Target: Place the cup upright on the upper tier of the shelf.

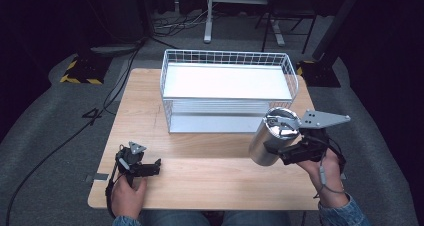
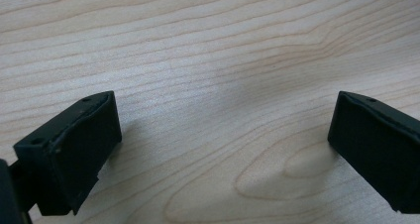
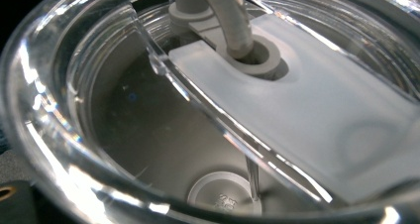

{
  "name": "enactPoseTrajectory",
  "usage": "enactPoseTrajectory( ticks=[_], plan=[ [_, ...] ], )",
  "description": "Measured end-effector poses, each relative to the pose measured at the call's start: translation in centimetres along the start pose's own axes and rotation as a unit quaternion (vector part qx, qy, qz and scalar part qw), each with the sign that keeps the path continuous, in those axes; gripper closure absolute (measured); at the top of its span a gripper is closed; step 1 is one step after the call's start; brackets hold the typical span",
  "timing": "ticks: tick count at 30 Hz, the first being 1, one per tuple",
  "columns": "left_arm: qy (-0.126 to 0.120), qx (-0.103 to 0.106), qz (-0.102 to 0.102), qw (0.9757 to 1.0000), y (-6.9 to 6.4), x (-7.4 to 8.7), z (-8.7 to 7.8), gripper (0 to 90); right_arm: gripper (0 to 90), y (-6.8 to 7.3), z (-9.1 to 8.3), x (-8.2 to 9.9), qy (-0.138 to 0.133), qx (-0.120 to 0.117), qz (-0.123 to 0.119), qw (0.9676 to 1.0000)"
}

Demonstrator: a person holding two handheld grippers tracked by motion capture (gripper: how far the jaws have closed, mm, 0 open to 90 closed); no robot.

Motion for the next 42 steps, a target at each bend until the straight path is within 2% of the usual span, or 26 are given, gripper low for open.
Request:
enactPoseTrajectory(
  ticks=[7, 15, 26, 34, 37, 42],
  plan=[
    [0.000, 0.001, 0.001, 1.0000, 0.0, 0.0, 0.0, 0.5, 3.7, -0.4, 0.3, -1.9, 0.001, -0.008, 0.000, 1.0000],
    [0.000, 0.000, 0.001, 1.0000, 0.0, 0.0, 0.0, 0.5, 3.7, -1.0, 0.8, -4.5, -0.004, 0.000, -0.005, 1.0000],
    [-0.001, -0.004, -0.004, 1.0000, -0.2, 0.1, -0.1, 0.5, 3.7, -2.3, 2.4, -9.1, -0.015, 0.007, -0.006, 0.9999],
    [0.000, -0.005, -0.003, 1.0000, -0.2, 0.1, -0.1, 0.5, 3.7, -2.9, 4.6, -12.0, -0.009, 0.012, -0.003, 0.9999],
    [-0.001, -0.004, -0.009, 0.9999, -0.2, 0.1, 0.0, 0.5, 3.7, -3.2, 5.6, -12.7, -0.003, 0.016, -0.002, 0.9999],
    [-0.001, -0.005, -0.007, 1.0000, -0.2, 0.0, 0.0, 0.5, 3.7, -3.9, 7.0, -13.8, 0.005, 0.027, 0.005, 0.9996]
  ],
)
Point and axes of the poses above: each handheld gripper's, and its own axes: z roughly forward along the jaws, x roughly out of its underside, y roughly to its left, the point moved 1 cm from there along z, roughly forward along the jaws, and after that the axes turned 12 degrees about x, right-handed, at the moved point
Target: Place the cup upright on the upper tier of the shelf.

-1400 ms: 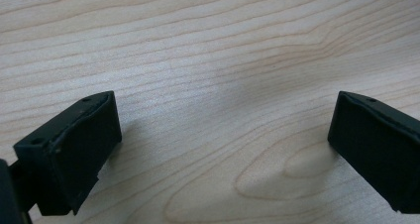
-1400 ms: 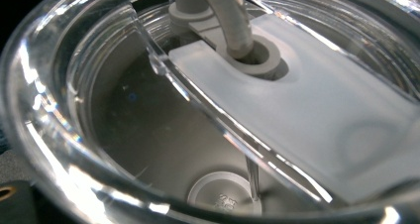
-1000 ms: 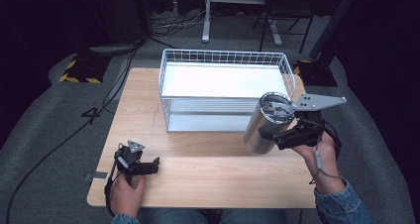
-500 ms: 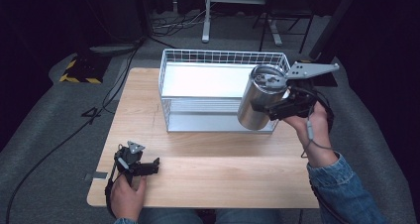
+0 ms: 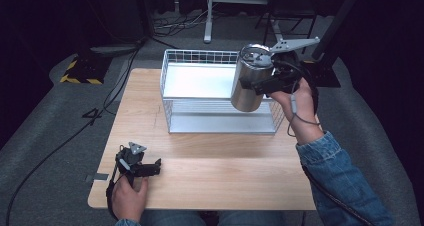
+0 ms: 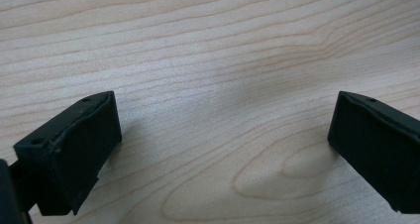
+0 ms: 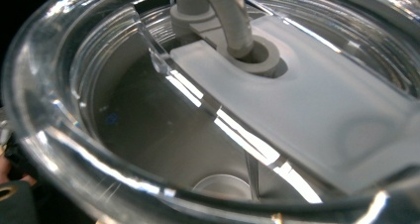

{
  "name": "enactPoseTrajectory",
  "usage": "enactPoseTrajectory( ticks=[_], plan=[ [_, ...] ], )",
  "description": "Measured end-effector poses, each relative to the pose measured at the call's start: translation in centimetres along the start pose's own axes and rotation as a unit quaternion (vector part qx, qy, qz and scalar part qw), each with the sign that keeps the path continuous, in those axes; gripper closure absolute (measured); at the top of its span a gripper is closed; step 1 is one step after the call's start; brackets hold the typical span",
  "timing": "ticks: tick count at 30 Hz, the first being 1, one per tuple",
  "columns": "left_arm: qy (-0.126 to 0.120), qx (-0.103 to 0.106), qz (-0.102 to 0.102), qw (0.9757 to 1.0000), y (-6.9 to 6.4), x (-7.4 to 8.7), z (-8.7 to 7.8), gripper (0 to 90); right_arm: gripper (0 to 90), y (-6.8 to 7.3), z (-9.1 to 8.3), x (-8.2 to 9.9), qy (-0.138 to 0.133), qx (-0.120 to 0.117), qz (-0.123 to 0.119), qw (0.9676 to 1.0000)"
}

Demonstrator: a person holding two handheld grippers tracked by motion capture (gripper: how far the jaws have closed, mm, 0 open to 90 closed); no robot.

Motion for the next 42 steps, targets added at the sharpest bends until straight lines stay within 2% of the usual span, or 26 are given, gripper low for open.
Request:
enactPoseTrajectory(
  ticks=[10, 14, 20, 25, 30, 38, 42],
  plan=[
    [0.000, -0.001, 0.000, 1.0000, 0.0, 0.0, 0.0, 0.5, 3.7, -2.3, 2.5, -2.0, 0.002, 0.019, 0.043, 0.9989],
    [0.000, 0.000, -0.002, 1.0000, 0.0, -0.1, 0.1, 0.5, 3.7, -2.9, 3.4, -2.7, 0.001, 0.033, 0.046, 0.9984],
    [0.001, -0.001, 0.002, 1.0000, 0.0, -0.1, 0.0, 0.5, 3.7, -3.2, 5.0, -3.3, 0.003, 0.065, 0.029, 0.9975],
    [0.001, -0.001, 0.001, 1.0000, 0.0, -0.1, 0.0, 0.5, 3.7, -3.1, 6.1, -3.7, 0.003, 0.068, 0.021, 0.9974],
    [0.001, -0.001, 0.001, 1.0000, 0.0, -0.1, 0.0, 0.5, 3.7, -3.1, 7.1, -3.6, 0.008, 0.062, 0.040, 0.9972],
    [0.001, -0.001, 0.001, 1.0000, 0.0, -0.1, 0.1, 0.5, 3.7, -3.3, 8.2, -3.0, 0.017, 0.062, 0.056, 0.9963],
    [0.001, -0.001, 0.001, 1.0000, 0.0, -0.1, 0.0, 0.5, 3.7, -3.3, 8.5, -2.8, 0.021, 0.061, 0.050, 0.9967]
  ],
)
Point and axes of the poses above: each handheld gripper's, and its own axes: z roughly forward along the jaws, x roughly out of its underside, y roughly to its left, the point moved 1 cm from there along z, roughly forward along the jaws, and after that the axes turned 12 degrees about x, right-handed, at the moved point
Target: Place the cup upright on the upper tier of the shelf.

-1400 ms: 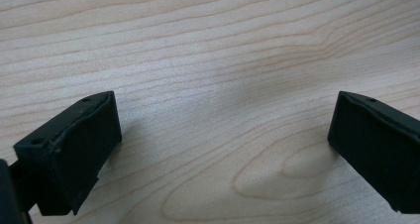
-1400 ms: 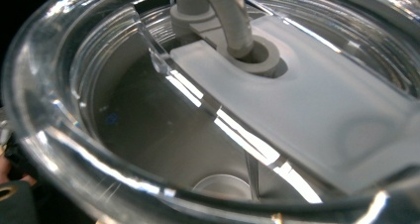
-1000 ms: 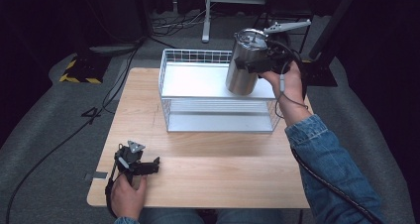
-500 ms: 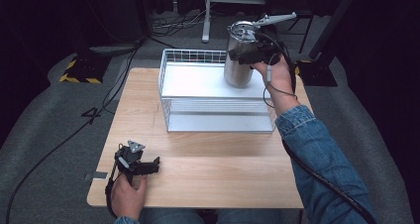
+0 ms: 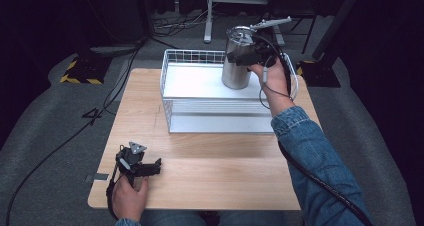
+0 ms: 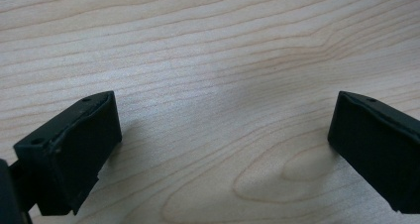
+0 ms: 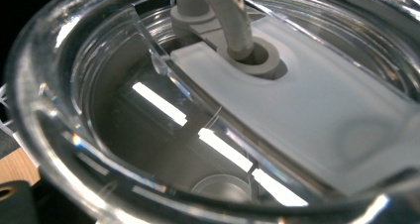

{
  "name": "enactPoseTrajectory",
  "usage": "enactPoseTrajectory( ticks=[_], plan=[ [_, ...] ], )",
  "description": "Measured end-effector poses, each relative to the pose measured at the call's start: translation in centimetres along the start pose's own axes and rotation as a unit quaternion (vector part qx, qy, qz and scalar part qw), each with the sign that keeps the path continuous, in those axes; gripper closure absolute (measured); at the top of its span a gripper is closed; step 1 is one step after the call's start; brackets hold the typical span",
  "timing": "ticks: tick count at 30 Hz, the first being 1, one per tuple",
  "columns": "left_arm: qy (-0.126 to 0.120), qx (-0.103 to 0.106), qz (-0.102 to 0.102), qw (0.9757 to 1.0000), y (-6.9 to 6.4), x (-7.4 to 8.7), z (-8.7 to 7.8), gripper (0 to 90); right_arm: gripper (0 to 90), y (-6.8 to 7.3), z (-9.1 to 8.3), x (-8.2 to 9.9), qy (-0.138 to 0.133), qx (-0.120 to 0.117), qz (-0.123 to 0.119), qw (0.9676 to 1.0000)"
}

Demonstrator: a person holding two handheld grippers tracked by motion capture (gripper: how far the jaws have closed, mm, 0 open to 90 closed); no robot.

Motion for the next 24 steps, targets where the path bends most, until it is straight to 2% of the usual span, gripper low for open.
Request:
enactPoseTrajectory(
  ticks=[19, 24],
  plan=[
    [0.000, 0.000, 0.000, 1.0000, 0.00, -0.01, 0.01, 0.5, 1.6, -0.01, 0.32, 0.48, -0.019, -0.010, -0.005, 0.9998],
    [0.000, -0.001, 0.000, 1.0000, 0.00, -0.01, 0.00, 0.5, 0.0, 0.24, 0.11, 0.62, -0.027, 0.010, -0.012, 0.9995]
  ],
)
Point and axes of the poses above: each handheld gripper's, and its own axes: z roughly forward along the jaws, x roughly out of its underside, y roughly to its left, the point moved 1 cm from there along z, roughly forward along the jaws, and after that the axes turned 12 degrees about x, right-handed, at the moved point
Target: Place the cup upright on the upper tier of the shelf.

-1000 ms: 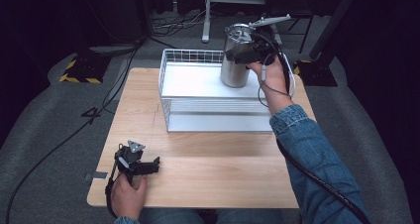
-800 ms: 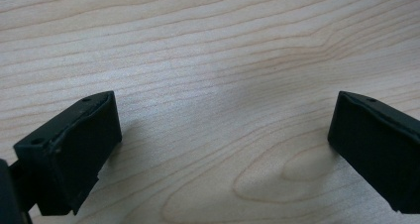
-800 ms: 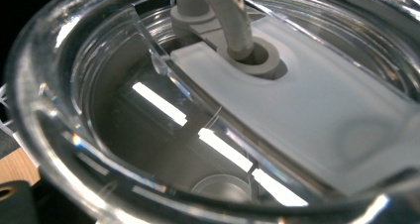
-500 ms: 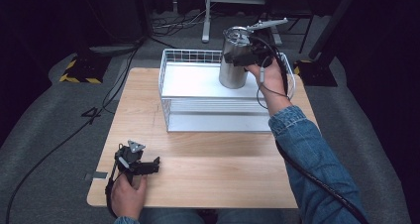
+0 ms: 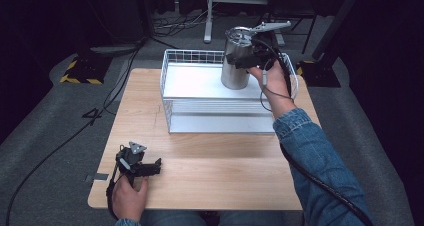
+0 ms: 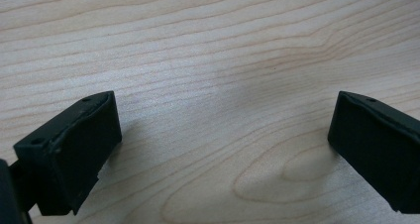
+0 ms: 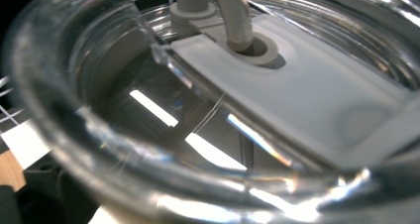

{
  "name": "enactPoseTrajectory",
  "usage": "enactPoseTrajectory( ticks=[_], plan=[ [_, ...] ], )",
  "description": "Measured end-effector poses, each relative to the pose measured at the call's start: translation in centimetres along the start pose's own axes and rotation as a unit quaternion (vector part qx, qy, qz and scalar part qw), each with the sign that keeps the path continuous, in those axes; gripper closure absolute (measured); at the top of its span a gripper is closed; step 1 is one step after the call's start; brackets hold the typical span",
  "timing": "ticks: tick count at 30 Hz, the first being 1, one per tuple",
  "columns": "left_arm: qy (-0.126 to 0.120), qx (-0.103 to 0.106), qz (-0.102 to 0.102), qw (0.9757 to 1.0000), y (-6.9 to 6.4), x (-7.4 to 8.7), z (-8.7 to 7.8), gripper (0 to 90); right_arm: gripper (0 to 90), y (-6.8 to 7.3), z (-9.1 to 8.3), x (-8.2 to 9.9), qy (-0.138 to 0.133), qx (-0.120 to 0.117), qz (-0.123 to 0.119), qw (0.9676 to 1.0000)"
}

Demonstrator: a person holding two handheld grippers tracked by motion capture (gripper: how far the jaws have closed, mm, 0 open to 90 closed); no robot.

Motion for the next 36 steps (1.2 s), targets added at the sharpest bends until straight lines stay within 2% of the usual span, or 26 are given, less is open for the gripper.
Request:
enactPoseTrajectory(
  ticks=[5, 11, 22, 28, 33, 36],
  plan=[
    [-0.001, 0.001, -0.001, 1.0000, 0.0, 0.0, 0.0, 0.5, 0.0, 0.2, -0.7, 0.1, 0.001, 0.013, -0.009, 0.9999],
    [-0.001, 0.002, -0.003, 1.0000, 0.0, 0.0, 0.0, 0.5, 0.0, -0.5, -2.0, 0.6, -0.002, 0.005, -0.001, 1.0000],
    [0.000, 0.004, -0.001, 1.0000, 0.0, 0.0, 0.0, 0.5, 0.0, -1.7, -6.0, 1.8, -0.020, -0.004, -0.002, 0.9998],
    [0.000, 0.005, -0.001, 1.0000, -0.1, 0.0, 0.1, 0.5, 0.0, -2.2, -8.4, 3.1, -0.031, -0.013, -0.003, 0.9994],
    [0.000, 0.006, -0.001, 1.0000, -0.1, 0.0, 0.1, 0.5, 0.0, -2.5, -10.2, 4.7, -0.036, -0.024, 0.002, 0.9990],
    [0.000, 0.006, -0.001, 1.0000, -0.1, 0.0, 0.1, 0.5, 0.0, -2.7, -11.3, 5.8, -0.037, -0.027, -0.003, 0.9989]
  ],
)
Point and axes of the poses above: each handheld gripper's, and its own axes: z roughly forward along the jaws, x roughly out of its underside, y roughly to its left, the point moved 1 cm from there along z, roughly forward along the jaws, and after that the axes turned 12 degrees about x, right-handed, at the moved point
